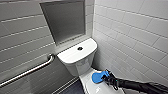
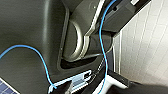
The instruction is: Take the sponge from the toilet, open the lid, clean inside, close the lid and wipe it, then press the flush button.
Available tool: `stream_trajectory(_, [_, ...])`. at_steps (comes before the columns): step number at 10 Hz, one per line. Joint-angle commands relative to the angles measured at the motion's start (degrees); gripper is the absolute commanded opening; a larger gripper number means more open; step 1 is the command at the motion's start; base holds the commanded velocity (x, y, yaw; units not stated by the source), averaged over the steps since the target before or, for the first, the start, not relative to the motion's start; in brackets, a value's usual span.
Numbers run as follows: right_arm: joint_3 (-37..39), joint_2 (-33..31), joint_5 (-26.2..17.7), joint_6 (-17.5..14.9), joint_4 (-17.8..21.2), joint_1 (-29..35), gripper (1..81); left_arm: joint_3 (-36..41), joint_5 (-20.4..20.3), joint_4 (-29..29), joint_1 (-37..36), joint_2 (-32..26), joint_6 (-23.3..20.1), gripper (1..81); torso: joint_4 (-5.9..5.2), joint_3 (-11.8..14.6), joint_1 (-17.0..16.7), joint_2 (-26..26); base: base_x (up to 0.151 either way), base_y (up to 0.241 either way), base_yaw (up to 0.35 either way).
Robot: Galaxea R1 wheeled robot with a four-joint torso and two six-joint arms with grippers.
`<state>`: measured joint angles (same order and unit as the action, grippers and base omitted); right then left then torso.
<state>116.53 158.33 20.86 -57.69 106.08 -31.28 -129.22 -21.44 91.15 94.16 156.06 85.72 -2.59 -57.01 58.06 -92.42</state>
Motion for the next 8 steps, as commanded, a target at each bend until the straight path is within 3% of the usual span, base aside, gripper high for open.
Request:
stream_trajectory(1, [-2.54,0.26,-8.99,-0.41,1.41,1.00,1.0,0.55,0.70,0.35,1.69,-0.84,-0.03,81.1,0.00,0.00,0.00,0.00,0.000,0.000,0.000])
stream_trajectory(4, [-16.26,-8.18,-1.79,-0.50,0.79,-2.79,1.0,0.55,0.70,0.52,1.69,-0.66,-0.11,81.1,0.00,0.00,0.00,0.00,0.000,0.000,0.000])
stream_trajectory(8, [-23.02,-16.95,-1.52,-0.32,0.71,-7.88,1.0,0.55,0.70,0.87,1.69,-0.66,-0.21,81.1,0.00,0.00,0.00,0.00,0.000,0.000,0.000])
